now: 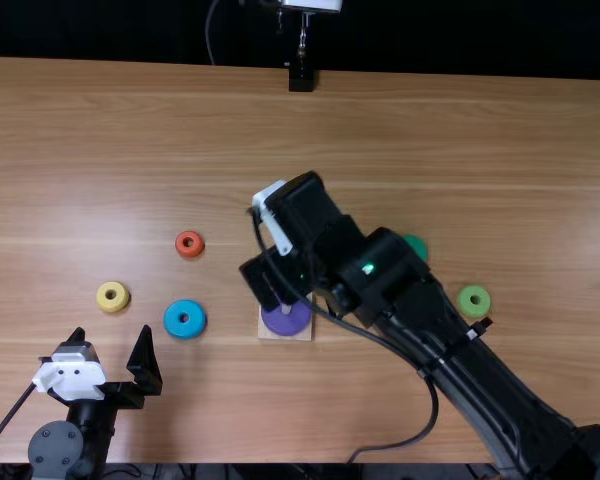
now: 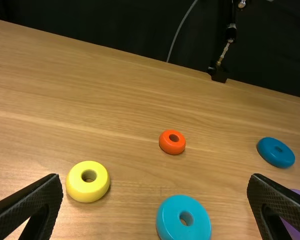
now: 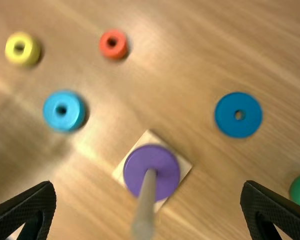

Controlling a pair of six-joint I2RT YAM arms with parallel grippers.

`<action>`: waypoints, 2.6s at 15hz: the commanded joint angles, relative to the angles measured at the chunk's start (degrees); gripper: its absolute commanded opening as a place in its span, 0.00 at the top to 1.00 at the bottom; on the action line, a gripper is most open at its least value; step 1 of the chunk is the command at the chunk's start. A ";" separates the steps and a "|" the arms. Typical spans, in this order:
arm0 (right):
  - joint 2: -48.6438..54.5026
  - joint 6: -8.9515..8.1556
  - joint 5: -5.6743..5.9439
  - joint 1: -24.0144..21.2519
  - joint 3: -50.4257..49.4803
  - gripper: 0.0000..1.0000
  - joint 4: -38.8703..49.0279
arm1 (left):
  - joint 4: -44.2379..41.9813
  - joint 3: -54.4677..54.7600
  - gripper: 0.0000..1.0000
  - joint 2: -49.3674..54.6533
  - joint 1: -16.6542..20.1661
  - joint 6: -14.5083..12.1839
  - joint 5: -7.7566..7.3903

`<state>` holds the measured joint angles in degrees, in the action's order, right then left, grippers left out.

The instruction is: Build the Hanoi tower: stack the rings onto the peg from bottom to top in this color order: purple, dark blue, light blue, dark green, light green, yellow, orange.

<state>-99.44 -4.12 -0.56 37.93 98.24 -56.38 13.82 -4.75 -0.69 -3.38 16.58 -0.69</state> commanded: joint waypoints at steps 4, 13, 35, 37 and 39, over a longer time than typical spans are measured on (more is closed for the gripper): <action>-2.34 -8.43 0.66 -7.35 -1.20 0.00 3.79 | 1.05 3.17 0.00 0.69 0.12 -0.23 -0.68; -17.46 -8.33 0.77 -11.48 -1.82 0.00 11.70 | 1.05 3.17 0.00 0.69 0.12 -0.23 -0.68; -28.53 -8.11 4.04 -11.57 0.03 0.00 18.24 | 1.05 3.17 0.00 0.69 0.12 -0.23 -0.68; -28.71 -7.90 4.04 -11.57 0.29 0.00 18.24 | 1.05 3.17 0.00 0.69 0.12 -0.23 -0.68; -28.97 -7.48 4.04 -11.57 0.29 0.00 17.19 | 1.05 3.17 0.00 0.69 0.12 -0.23 -0.68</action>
<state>-126.50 -11.46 2.57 26.24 96.79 -39.16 13.78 -4.75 -0.67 -3.38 16.58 -0.67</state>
